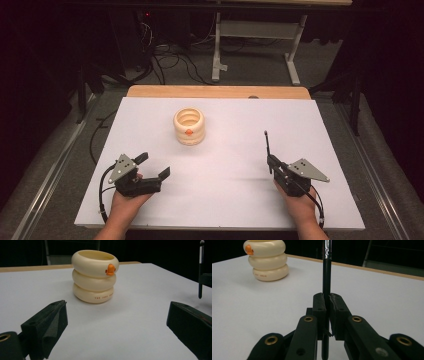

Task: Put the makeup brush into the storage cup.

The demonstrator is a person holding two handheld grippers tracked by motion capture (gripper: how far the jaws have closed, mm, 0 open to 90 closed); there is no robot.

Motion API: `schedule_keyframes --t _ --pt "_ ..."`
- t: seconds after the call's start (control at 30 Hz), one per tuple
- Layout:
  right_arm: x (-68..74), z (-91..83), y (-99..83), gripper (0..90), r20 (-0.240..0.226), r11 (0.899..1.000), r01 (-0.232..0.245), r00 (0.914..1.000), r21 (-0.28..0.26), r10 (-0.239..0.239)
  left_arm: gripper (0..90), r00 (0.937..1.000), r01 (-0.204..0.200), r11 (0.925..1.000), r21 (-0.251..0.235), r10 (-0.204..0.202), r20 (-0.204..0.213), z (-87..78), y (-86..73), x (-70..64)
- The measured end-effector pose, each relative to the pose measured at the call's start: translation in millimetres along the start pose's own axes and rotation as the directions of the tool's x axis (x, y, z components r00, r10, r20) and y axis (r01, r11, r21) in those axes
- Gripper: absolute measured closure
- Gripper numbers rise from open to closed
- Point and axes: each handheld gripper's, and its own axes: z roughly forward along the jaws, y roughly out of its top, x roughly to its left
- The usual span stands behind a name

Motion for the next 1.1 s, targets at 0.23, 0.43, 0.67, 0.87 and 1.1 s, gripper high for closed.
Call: schedule_keyframes --t 0.23,0.43,0.67,0.87,1.1 --pt "10.4 4.7 1.6 85.8 -0.020 1.000 0.016 0.9997 0.006 -0.016 3.9 1.0000 0.000 1.0000 0.003 0.000 0.009 0.6 -0.1 -0.3" --pt "19.0 8.9 3.8 85.8 -0.045 1.000 0.017 0.9988 0.007 -0.017 3.9 0.9999 0.005 1.0000 0.007 -0.005 0.012 1.1 -0.2 -0.5" --pt "29.8 14.0 5.5 85.8 -0.074 0.999 0.047 0.9962 0.008 -0.046 3.8 0.9999 0.003 1.0000 0.008 -0.003 0.011 1.6 -0.4 -0.7" --pt "40.0 18.2 7.0 85.8 -0.097 0.998 0.056 0.9938 0.009 -0.055 3.8 0.9999 0.001 1.0000 0.008 -0.001 0.012 1.7 -0.5 -1.2" --pt "52.5 22.5 9.4 85.8 -0.127 0.997 0.075 0.9892 0.006 -0.074 3.8 0.9999 0.001 1.0000 0.009 -0.001 0.012 1.8 -0.5 -1.2"
